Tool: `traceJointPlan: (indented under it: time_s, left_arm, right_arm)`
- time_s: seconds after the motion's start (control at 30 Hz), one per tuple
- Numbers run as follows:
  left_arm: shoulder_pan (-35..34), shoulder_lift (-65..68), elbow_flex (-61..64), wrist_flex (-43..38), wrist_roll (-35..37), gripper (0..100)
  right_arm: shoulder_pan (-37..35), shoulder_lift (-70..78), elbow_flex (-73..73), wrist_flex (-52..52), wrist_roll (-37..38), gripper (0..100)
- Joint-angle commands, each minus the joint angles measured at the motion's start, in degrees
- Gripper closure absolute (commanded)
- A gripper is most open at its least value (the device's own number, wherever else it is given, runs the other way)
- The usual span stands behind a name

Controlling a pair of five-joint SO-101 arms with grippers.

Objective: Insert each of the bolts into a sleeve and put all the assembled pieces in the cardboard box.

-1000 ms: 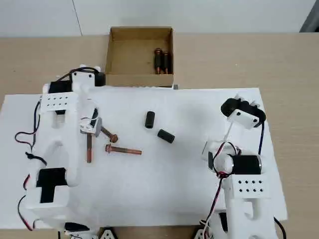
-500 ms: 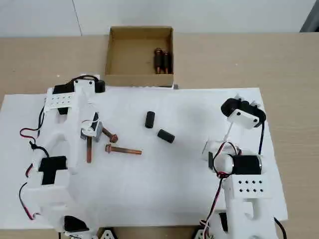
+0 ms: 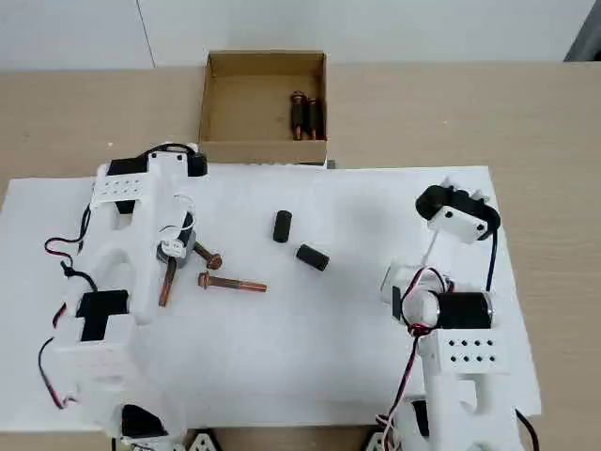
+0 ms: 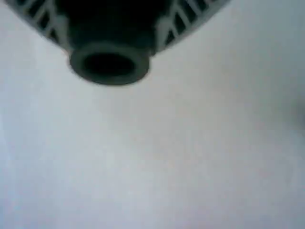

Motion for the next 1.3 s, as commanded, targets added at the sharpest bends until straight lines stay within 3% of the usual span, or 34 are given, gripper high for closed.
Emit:
traceJointPlan:
  time_s: [0.0, 0.17, 0.3, 0.47, 0.6, 0.8, 1.27]
  left_arm:
    - [-0.5, -7.9, -0.5, 1.5, 0.1, 100]
    - [-0.5, -21.3, -0.3, 3.7, 0.6, 100]
    - [-0.6, -29.3, -0.1, 7.0, 7.6, 100]
    - [0.6, -37.5, -0.1, 14.2, 8.0, 100]
    - [0.6, -44.7, 0.0, 13.8, 7.8, 100]
    - [0.6, -58.0, 9.5, 7.6, 7.6, 100]
    - [0.8, -93.1, 47.3, -19.7, 10.7, 99]
  right_arm:
    - [0.2, -3.5, -3.8, 0.3, -0.3, 99.6]
    - [-0.5, -12.0, -6.6, 1.1, 3.1, 99.5]
    - [-1.8, -18.9, -4.7, 2.6, 9.5, 99.5]
    - [-1.7, -27.9, -1.1, 2.9, 14.0, 99.5]
    - [-1.6, -34.9, 2.0, 2.9, 16.0, 99.5]
    - [-2.5, -43.6, 4.2, 2.3, 17.1, 99.5]
    - [-2.9, -48.8, 11.5, 2.3, 16.7, 99.5]
